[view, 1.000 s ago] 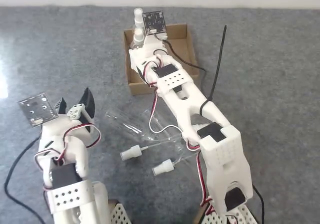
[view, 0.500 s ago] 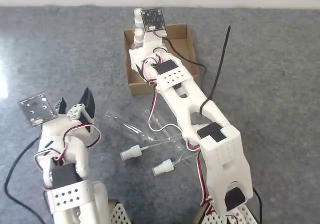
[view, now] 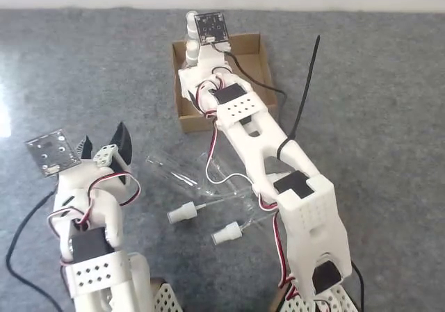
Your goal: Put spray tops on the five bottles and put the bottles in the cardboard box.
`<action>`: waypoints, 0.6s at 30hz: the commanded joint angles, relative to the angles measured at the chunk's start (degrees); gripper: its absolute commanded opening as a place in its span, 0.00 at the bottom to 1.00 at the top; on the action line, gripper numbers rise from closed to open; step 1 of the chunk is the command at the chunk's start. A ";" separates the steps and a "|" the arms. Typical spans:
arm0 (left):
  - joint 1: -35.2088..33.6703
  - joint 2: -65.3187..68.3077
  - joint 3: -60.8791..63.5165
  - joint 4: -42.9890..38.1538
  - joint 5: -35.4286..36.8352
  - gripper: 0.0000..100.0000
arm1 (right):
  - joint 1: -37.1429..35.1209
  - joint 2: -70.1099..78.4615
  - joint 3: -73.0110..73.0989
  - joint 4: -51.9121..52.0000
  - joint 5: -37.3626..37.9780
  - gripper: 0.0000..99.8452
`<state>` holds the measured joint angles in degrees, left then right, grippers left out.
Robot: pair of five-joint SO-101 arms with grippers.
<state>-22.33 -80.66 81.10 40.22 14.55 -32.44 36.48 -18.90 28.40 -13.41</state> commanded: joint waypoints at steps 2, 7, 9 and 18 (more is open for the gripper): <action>0.44 0.18 -0.40 -1.58 0.35 0.24 | -0.66 -2.68 -2.11 0.92 0.88 0.24; 0.44 0.18 -0.40 -1.58 0.26 0.24 | -0.66 -2.68 -2.11 0.92 0.97 0.22; 0.44 0.18 -0.40 -1.58 0.26 0.24 | -0.66 -2.68 -2.11 0.92 0.97 0.22; 0.44 0.18 -0.40 -1.58 0.26 0.24 | -0.84 -2.95 -2.11 0.92 1.14 0.22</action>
<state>-22.33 -80.66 81.10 40.22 14.55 -32.79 36.75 -18.81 28.92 -13.49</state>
